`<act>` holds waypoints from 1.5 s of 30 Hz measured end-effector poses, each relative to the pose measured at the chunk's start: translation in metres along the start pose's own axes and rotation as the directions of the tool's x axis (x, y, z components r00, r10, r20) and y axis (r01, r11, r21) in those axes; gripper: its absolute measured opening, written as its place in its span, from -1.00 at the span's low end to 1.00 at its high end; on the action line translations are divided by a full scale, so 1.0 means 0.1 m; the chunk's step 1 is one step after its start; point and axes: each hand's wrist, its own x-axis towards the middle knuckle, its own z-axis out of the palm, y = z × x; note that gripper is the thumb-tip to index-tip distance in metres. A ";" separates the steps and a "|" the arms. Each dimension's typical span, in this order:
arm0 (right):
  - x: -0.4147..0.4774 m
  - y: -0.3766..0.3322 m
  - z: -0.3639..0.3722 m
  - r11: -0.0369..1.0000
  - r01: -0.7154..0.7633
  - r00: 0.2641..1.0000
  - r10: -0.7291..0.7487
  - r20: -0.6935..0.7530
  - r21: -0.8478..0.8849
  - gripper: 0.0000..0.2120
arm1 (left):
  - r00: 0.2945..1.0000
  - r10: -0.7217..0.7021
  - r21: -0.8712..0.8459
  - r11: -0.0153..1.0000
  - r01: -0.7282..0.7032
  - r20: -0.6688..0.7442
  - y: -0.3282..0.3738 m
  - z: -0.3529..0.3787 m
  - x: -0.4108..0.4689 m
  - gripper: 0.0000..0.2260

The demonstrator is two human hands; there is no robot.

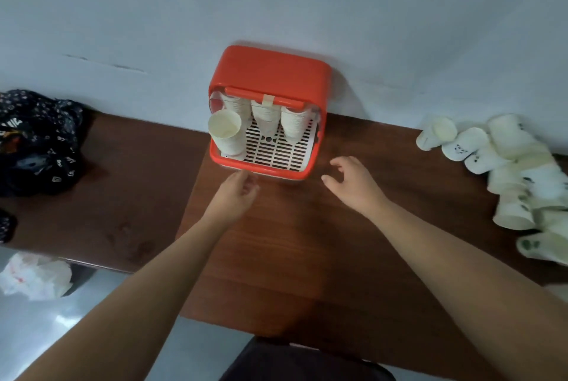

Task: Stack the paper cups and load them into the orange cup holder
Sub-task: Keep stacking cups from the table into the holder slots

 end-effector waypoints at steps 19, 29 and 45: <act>0.17 3.00 -1.91 0.979 -0.176 0.939 0.138 -0.315 -0.098 -0.54 | 0.962 0.206 0.276 0.928 -0.251 0.181 3.10 2.54 1.59 -0.34; 0.64 3.24 -1.99 0.879 -0.472 0.709 0.327 -0.625 -0.075 -0.29 | 0.961 0.243 0.252 0.929 -0.270 0.133 3.26 3.18 2.11 -0.30; 0.15 2.32 -1.67 0.913 -0.114 0.866 0.285 -0.412 0.392 -0.42 | 0.975 0.220 0.025 0.975 -0.220 -0.035 2.60 2.09 1.17 -0.47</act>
